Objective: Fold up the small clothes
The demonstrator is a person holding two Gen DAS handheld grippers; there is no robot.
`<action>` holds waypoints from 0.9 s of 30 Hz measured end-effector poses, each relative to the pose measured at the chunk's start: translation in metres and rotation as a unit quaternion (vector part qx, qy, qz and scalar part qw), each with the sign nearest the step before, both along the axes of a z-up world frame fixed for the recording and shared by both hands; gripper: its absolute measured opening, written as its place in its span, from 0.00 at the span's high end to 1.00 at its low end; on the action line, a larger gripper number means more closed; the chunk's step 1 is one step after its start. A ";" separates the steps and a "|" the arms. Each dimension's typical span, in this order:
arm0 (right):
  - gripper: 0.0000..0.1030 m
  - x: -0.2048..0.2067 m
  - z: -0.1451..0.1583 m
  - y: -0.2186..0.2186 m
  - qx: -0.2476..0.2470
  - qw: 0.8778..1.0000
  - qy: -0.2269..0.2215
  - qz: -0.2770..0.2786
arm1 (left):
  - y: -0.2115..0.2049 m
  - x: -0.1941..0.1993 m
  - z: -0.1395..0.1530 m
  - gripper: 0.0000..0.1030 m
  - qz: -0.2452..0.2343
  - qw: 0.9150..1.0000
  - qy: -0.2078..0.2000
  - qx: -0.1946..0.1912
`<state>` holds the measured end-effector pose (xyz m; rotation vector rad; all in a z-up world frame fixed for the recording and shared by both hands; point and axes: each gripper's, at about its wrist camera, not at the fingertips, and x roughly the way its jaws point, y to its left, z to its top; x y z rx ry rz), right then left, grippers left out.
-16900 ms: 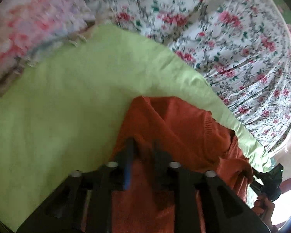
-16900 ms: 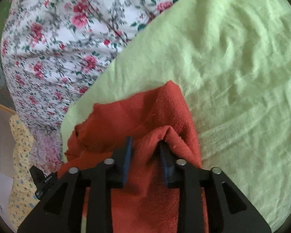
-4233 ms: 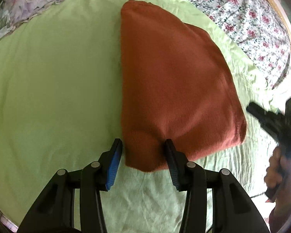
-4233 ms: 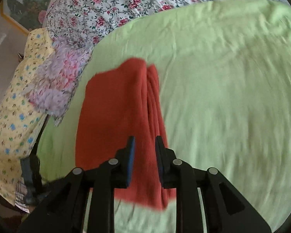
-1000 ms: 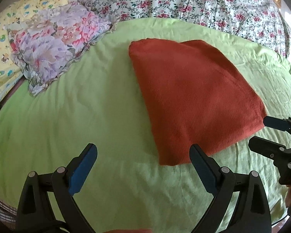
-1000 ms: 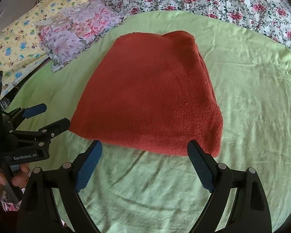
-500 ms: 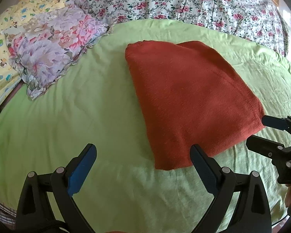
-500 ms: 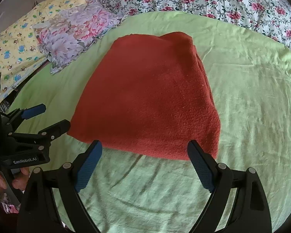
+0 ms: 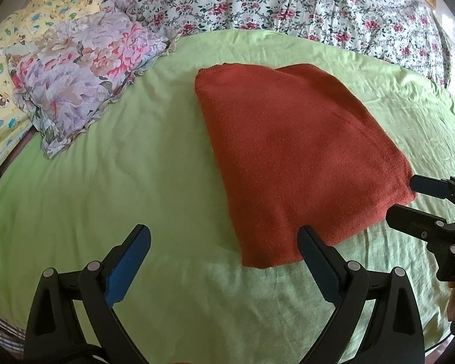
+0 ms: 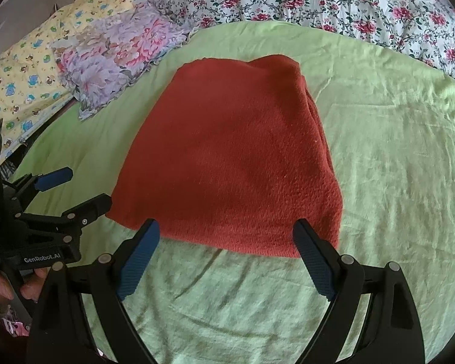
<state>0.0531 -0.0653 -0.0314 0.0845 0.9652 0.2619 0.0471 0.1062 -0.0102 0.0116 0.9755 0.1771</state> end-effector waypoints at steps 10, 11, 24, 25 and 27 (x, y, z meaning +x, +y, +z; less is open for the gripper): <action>0.13 0.003 0.001 0.002 -0.001 1.000 0.001 0.003 | 0.002 0.002 0.002 0.05 0.003 1.000 -0.001 -0.003; 0.13 0.003 0.001 0.003 -0.002 1.000 0.001 0.003 | 0.002 0.002 0.002 0.05 0.004 1.000 -0.001 -0.003; 0.13 0.005 0.002 0.005 -0.001 1.000 0.000 0.003 | 0.001 0.001 0.003 0.05 0.006 1.000 -0.004 -0.002; 0.13 0.005 0.002 0.004 -0.001 1.000 0.000 0.004 | 0.001 0.001 0.003 0.05 0.007 1.000 -0.004 -0.002; 0.13 0.006 0.002 0.004 -0.001 1.000 -0.001 0.004 | 0.001 0.001 0.003 0.05 0.008 1.000 -0.004 -0.003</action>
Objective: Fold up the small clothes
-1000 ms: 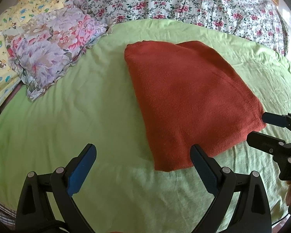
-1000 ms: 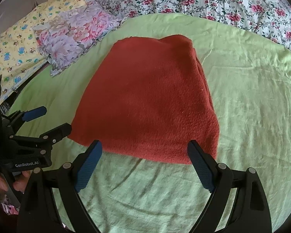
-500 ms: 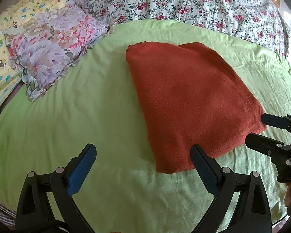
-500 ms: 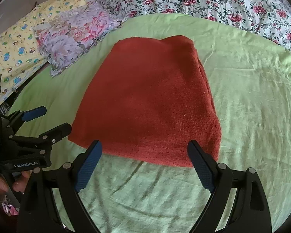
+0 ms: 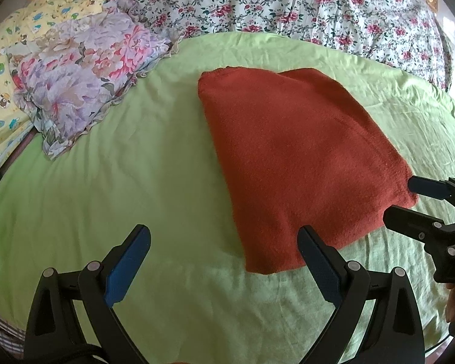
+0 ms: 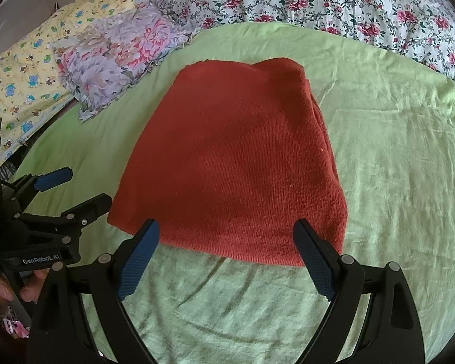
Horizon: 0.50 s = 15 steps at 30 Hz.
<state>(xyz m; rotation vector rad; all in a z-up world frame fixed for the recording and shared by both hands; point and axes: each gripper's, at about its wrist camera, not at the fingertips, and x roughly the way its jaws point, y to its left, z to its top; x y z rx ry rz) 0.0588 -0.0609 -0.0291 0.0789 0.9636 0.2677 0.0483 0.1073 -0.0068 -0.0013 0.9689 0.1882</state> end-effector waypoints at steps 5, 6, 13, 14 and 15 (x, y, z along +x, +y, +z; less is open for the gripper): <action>0.13 0.001 0.002 0.000 0.001 1.000 -0.004 -0.005 | 0.000 0.000 0.000 0.05 0.000 1.000 0.000 -0.001; 0.13 0.001 0.002 -0.001 0.001 1.000 -0.004 -0.006 | 0.000 0.000 0.000 0.05 0.000 1.000 0.000 -0.001; 0.13 0.002 0.002 -0.002 0.003 1.000 -0.004 -0.010 | 0.000 0.001 0.000 0.05 0.002 1.000 0.002 -0.002; 0.13 0.002 0.002 -0.002 0.003 1.000 -0.005 -0.010 | 0.000 0.001 0.000 0.05 0.002 1.000 0.002 -0.002; 0.13 0.002 0.002 -0.002 0.003 1.000 -0.004 -0.010 | 0.000 0.001 0.000 0.05 0.002 1.000 0.002 -0.002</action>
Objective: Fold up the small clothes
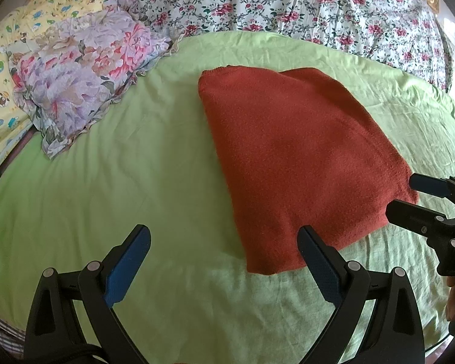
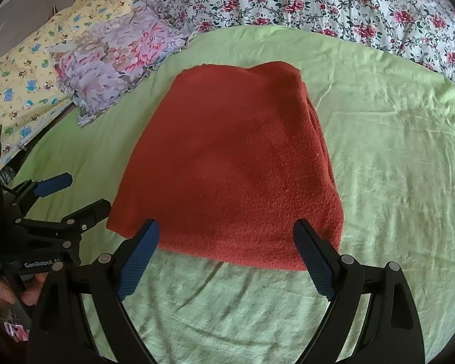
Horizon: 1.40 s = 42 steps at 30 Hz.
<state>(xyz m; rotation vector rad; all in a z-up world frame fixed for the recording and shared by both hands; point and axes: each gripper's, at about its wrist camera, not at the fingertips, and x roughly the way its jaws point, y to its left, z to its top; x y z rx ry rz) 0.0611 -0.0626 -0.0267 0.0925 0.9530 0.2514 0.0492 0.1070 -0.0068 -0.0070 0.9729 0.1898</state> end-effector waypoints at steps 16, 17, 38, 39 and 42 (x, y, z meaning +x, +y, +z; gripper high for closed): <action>0.13 0.001 0.001 0.000 0.001 1.000 -0.002 -0.001 | 0.000 0.000 -0.001 0.05 0.002 1.000 0.000 -0.001; 0.13 0.001 0.001 0.000 0.001 1.000 -0.001 -0.001 | 0.000 0.000 -0.001 0.05 0.002 1.000 0.000 -0.002; 0.13 0.002 0.003 -0.002 0.005 1.000 -0.005 -0.010 | 0.000 0.002 -0.001 0.05 0.003 1.000 0.001 -0.004; 0.13 0.002 0.003 -0.002 0.005 1.000 -0.005 -0.011 | 0.000 0.002 -0.002 0.05 0.002 1.000 0.001 -0.003; 0.13 0.002 0.003 -0.001 0.005 1.000 -0.005 -0.012 | -0.002 0.003 -0.001 0.05 0.003 1.000 0.001 -0.003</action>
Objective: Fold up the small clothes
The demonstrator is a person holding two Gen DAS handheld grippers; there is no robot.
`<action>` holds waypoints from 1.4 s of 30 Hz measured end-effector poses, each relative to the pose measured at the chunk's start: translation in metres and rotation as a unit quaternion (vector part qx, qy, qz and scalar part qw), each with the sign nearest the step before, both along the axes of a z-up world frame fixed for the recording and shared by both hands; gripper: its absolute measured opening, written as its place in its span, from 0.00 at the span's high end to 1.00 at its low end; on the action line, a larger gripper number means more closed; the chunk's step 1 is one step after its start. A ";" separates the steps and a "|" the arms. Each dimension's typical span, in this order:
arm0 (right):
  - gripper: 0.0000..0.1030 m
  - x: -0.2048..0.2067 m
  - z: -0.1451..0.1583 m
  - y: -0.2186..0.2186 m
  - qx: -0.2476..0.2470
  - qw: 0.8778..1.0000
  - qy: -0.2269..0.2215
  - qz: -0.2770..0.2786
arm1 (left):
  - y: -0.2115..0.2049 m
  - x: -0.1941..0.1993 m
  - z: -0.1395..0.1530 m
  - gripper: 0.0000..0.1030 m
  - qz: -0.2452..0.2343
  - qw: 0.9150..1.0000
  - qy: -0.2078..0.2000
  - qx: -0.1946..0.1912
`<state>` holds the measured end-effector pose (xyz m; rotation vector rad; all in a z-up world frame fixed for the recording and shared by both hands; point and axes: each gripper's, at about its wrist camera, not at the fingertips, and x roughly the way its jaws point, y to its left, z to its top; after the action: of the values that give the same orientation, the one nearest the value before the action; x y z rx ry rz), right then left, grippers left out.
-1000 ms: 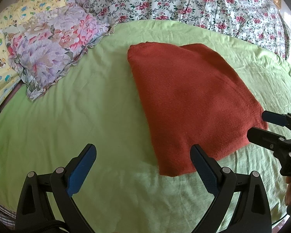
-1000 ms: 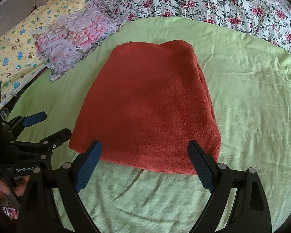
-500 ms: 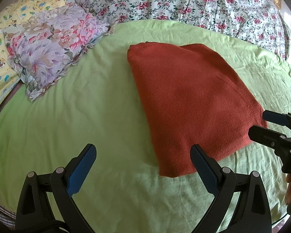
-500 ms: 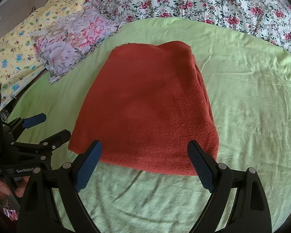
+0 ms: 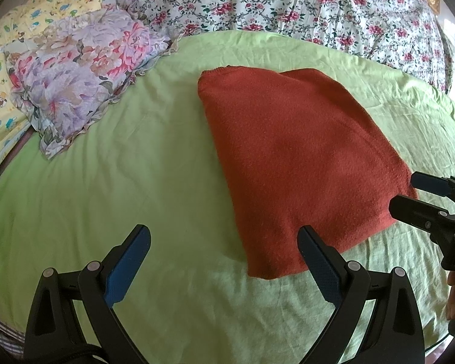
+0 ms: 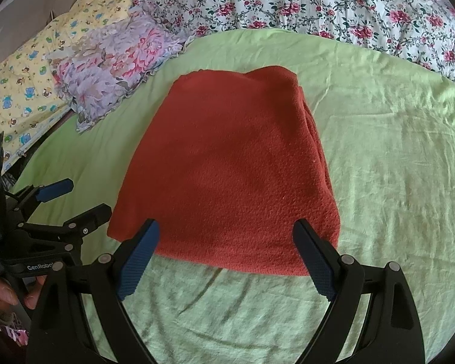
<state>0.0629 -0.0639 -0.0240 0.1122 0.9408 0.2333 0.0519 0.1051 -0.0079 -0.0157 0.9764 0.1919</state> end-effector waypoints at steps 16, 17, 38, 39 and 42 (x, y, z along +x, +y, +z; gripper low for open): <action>0.13 0.003 0.001 -0.003 0.002 1.000 0.000 -0.004 | -0.003 0.003 0.001 0.05 0.001 1.000 0.003 -0.002; 0.13 0.003 0.001 -0.003 0.001 1.000 0.000 -0.004 | -0.003 0.003 0.001 0.05 0.002 1.000 0.003 -0.002; 0.13 0.006 0.003 -0.006 0.008 1.000 -0.004 -0.013 | -0.004 0.008 0.001 0.05 -0.001 1.000 0.003 -0.001; 0.13 0.006 0.003 -0.006 0.008 1.000 -0.004 -0.014 | -0.004 0.008 0.001 0.05 -0.001 1.000 0.003 -0.001; 0.13 0.006 0.003 -0.007 0.009 1.000 -0.004 -0.016 | -0.005 0.010 0.002 0.05 -0.002 1.000 0.003 0.001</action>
<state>0.0686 -0.0711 -0.0213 0.1430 0.9281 0.2131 0.0618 0.0998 -0.0058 -0.0117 0.9822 0.1888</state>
